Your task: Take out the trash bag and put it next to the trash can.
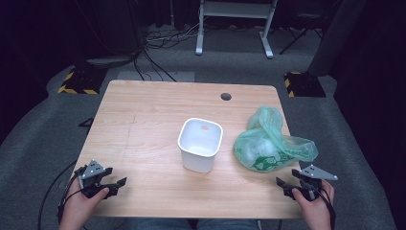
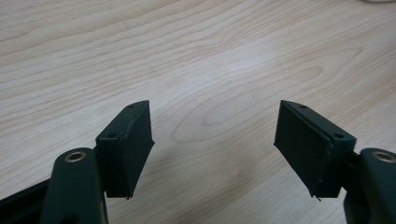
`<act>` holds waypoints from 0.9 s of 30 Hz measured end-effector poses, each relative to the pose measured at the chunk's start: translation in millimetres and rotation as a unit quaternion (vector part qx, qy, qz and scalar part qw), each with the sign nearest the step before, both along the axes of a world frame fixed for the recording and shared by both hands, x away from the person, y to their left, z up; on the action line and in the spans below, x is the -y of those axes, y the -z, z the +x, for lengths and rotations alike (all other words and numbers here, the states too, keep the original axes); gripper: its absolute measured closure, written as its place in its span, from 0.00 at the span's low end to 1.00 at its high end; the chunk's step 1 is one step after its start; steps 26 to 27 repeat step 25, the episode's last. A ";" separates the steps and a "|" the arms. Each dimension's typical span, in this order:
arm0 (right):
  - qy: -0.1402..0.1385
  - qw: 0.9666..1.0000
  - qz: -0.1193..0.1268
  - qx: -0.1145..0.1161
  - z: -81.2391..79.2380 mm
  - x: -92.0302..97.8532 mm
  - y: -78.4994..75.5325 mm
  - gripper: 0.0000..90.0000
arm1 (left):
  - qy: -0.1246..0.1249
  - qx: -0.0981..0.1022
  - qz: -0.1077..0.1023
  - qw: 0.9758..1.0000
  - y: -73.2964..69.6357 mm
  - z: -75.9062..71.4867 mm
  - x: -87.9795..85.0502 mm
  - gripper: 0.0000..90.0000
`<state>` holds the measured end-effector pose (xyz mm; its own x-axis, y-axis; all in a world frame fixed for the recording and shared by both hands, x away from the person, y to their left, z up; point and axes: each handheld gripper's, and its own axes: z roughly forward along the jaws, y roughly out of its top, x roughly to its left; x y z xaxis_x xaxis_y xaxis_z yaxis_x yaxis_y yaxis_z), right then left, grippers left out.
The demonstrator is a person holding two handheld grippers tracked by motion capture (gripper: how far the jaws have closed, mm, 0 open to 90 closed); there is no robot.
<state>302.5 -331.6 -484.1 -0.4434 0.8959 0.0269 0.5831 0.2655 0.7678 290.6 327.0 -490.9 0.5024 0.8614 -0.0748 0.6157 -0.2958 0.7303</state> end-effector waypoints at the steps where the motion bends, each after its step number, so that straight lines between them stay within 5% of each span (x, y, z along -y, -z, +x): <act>1: -0.001 1.000 -0.002 -0.002 -0.1 0.1 1.6 0.26 | 0.004 0.006 0.005 1.000 0.5 0.1 -2.5 0.29; 3: -0.001 1.000 -0.005 -0.002 0.1 0.4 6.2 0.26 | 0.005 0.014 0.013 1.000 0.9 0.2 -5.2 0.29; 13: 0.001 1.000 -0.016 -0.012 4.2 1.6 18.5 0.22 | -0.013 -0.010 0.033 0.999 11.2 4.5 -14.6 0.24; 27: 0.008 1.000 -0.021 -0.012 5.5 -1.1 22.1 0.17 | -0.014 0.007 0.032 0.999 15.8 6.7 -16.6 0.20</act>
